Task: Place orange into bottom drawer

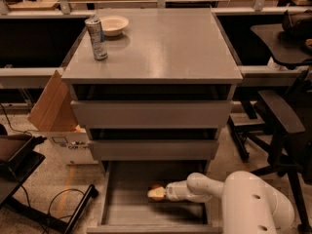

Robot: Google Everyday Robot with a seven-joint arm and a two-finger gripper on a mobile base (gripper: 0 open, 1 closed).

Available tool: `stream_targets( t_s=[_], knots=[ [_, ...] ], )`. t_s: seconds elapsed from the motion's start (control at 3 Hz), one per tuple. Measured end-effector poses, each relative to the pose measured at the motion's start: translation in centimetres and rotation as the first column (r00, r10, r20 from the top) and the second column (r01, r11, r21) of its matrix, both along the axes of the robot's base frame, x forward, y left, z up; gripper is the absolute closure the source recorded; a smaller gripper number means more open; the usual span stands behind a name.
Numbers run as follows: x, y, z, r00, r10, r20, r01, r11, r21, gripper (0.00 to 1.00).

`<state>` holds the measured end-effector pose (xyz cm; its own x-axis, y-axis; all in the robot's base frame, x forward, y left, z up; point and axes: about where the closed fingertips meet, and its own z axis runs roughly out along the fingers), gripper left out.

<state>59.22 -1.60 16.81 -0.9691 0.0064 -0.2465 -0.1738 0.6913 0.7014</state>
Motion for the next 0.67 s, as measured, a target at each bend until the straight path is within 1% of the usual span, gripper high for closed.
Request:
stream_targets(
  t_s=[0.33, 0.67],
  knots=[
    [-0.11, 0.18, -0.08, 1.0, 0.002, -0.002, -0.002, 1.0, 0.001, 0.0],
    [-0.29, 0.14, 0.23, 1.0, 0.008, -0.004, -0.008, 1.0, 0.001, 0.0]
  ],
)
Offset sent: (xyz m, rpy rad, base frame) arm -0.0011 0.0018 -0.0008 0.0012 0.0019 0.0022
